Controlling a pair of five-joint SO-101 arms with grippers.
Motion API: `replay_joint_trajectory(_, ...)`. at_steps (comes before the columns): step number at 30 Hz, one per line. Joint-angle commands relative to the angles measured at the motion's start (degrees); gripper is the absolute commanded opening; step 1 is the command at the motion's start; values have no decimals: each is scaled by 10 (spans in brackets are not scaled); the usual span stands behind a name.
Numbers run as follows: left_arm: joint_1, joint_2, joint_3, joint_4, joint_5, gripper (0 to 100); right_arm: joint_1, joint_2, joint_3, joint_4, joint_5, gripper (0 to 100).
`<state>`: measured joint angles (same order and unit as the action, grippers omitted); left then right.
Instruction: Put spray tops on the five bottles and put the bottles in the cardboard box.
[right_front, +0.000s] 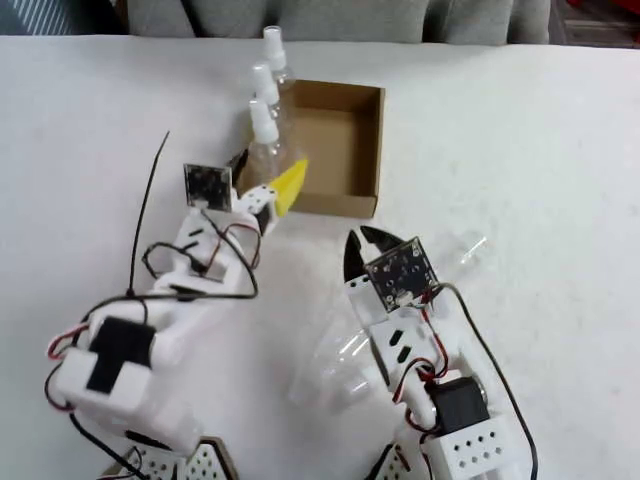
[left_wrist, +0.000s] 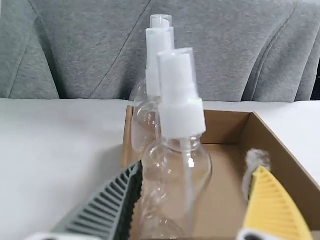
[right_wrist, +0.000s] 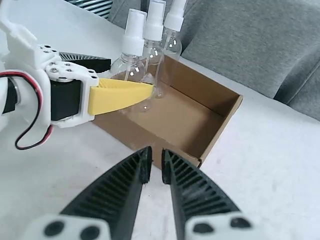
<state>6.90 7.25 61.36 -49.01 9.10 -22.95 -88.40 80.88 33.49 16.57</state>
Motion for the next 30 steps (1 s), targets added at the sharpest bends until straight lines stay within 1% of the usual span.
replay_joint_trajectory(1,22,-110,76,0,2,325,-2,-7,-5,-15,4,18)
replay_joint_trajectory(7,32,-235,206,1,2,325,-3,-4,-4,-15,4,18)
replay_joint_trajectory(11,27,-288,265,5,2,325,-1,-2,-2,-15,4,18)
replay_joint_trajectory(14,26,-307,282,55,-1,325,0,-6,17,-29,4,18)
replay_joint_trajectory(18,26,-323,287,135,-58,325,1,-6,50,-75,4,18)
replay_joint_trajectory(21,26,-339,314,151,-78,325,2,-6,64,-87,4,18)
replay_joint_trajectory(24,25,-367,345,155,-80,325,12,-6,76,-87,4,18)
replay_joint_trajectory(27,6,-396,345,194,-80,324,17,-7,90,-86,4,18)
replay_joint_trajectory(30,0,-432,345,236,-80,324,17,-7,100,-83,5,18)
